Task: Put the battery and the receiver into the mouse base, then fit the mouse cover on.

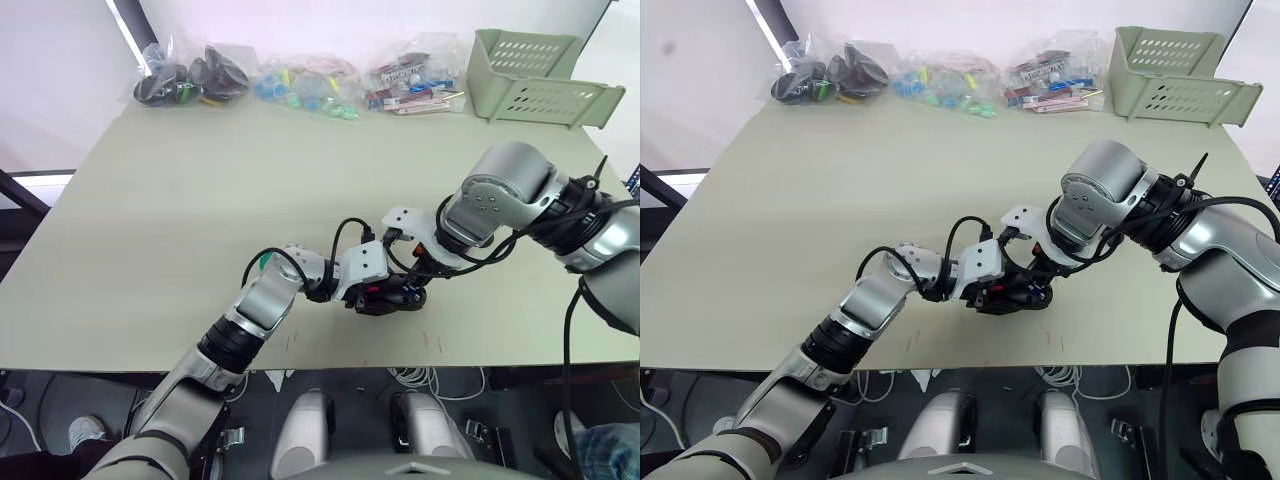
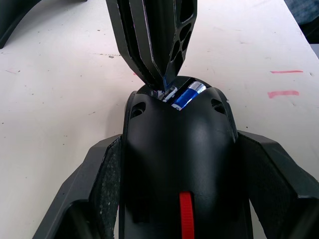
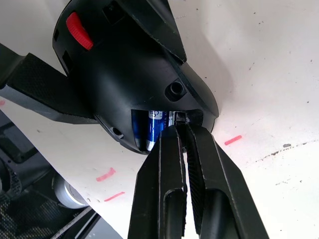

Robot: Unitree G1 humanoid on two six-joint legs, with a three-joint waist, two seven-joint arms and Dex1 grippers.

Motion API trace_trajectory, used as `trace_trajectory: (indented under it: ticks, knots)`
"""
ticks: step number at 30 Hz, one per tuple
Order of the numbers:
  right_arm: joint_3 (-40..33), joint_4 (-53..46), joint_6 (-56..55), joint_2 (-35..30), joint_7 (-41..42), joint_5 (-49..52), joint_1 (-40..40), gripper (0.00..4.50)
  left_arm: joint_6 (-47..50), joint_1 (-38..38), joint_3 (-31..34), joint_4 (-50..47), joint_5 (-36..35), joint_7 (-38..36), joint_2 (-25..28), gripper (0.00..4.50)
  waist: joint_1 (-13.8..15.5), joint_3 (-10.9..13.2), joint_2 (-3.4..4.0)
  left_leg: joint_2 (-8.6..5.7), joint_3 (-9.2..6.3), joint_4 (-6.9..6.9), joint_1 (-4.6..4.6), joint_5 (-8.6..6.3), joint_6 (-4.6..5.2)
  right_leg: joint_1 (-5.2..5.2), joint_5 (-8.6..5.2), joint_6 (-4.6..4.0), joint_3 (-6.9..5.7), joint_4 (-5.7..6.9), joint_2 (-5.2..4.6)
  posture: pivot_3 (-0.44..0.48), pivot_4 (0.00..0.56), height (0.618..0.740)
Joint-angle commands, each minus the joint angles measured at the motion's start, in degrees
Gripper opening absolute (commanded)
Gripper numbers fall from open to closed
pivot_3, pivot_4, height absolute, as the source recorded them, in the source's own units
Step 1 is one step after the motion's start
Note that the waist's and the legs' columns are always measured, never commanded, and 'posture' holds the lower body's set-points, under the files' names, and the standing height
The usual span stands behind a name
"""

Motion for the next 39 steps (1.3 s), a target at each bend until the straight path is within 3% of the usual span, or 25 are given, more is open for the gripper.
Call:
trace_trajectory:
  ticks: [1, 25, 30, 36, 39]
  knots:
    - [4.9, -1.7, 2.0, 0.5, 0.5, 2.2, 3.0, 0.00, -0.1, -0.3, -0.6, -0.6, 0.5, 0.8, -0.8, 2.92, 0.0, 0.0, 0.00, 0.00, -0.01, 0.00, 0.00, 0.00, 0.00, 0.00, 0.00, 0.00, 0.00, 0.00, -0.01, 0.000, 0.150, 0.740]
    - [4.3, -1.3, 2.0, 1.5, -3.7, 3.4, 6.0, 0.00, 1.1, -0.7, -0.9, -0.5, 1.2, 2.0, -2.0, 2.92, 0.1, -0.3, -0.01, -0.01, -0.04, -0.01, 0.03, 0.00, 0.00, 0.07, 0.00, 0.00, 0.00, -0.04, -0.06, 0.000, 0.150, 0.740]
    - [4.0, -2.2, 2.0, 0.0, -2.6, 3.7, 3.3, 1.87, 0.9, -0.9, -0.9, 0.1, 1.2, 2.0, -2.1, 2.91, 0.1, -0.3, -0.02, -0.01, -0.05, -0.01, 0.04, 0.00, 0.00, 0.08, 0.00, 0.00, 0.00, -0.05, -0.06, 0.000, 0.150, 0.740]
    - [4.0, -7.5, 2.0, -8.9, 2.2, 5.1, -4.9, 2.00, 0.3, -1.0, -0.8, 0.8, 1.4, 1.8, -2.1, 2.91, 0.2, 0.0, 0.28, -0.08, -0.21, 0.01, -0.17, 0.00, 0.00, -0.11, 0.00, 0.01, 0.02, -0.06, -0.19, 0.000, 0.150, 0.740]
    - [4.3, -12.5, 2.0, -14.9, 3.3, 7.7, -5.0, 2.00, -0.1, -1.3, -0.7, 1.5, 1.4, 1.7, -2.2, 2.91, 0.6, 0.1, 0.42, -0.14, -0.22, 0.02, -0.55, 0.00, 0.00, -0.50, 0.01, 0.03, 0.02, -0.05, -0.23, 0.000, 0.150, 0.740]
